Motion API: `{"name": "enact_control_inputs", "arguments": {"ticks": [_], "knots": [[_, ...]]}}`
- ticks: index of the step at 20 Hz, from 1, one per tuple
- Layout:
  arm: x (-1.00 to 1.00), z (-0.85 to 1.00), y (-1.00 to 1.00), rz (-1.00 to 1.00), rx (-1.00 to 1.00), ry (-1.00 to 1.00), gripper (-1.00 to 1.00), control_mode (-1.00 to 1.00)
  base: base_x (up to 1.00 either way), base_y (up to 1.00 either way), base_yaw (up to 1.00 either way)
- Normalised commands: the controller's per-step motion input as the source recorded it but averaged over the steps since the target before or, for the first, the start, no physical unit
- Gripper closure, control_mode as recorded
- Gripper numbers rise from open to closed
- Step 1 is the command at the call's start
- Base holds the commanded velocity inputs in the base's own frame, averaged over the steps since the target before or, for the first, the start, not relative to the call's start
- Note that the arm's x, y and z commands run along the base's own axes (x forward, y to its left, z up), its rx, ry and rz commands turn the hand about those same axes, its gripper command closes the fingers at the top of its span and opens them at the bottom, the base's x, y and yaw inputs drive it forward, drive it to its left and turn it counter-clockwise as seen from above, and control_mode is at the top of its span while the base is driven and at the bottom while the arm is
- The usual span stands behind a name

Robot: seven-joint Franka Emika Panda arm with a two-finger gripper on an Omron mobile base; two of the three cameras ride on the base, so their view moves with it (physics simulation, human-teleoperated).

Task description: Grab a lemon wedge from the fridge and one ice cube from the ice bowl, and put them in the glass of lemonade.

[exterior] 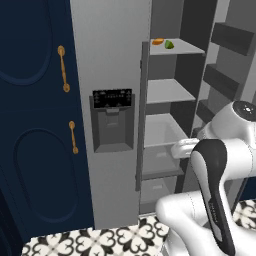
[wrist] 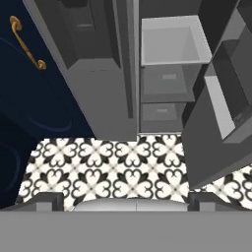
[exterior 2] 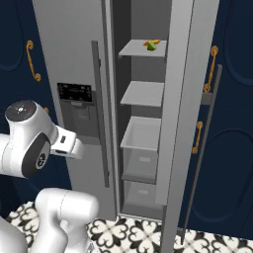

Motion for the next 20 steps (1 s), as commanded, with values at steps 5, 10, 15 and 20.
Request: {"name": "enact_control_inputs", "arguments": {"ticks": [5,10,15,20], "knots": [[0.0,-0.06,0.01,0.0,0.0,0.0,-1.0,-1.0,0.0,0.0,0.0],[0.0,-0.17,0.05,0.0,0.0,0.0,-1.0,-1.0,0.0,0.0,0.0],[0.0,-0.02,0.0,0.0,0.0,-0.01,-1.0,-1.0,0.0,0.0,0.0],[0.0,-0.01,0.0,0.0,0.0,0.0,-1.0,1.0,-0.01,-0.23,-0.09]]}}
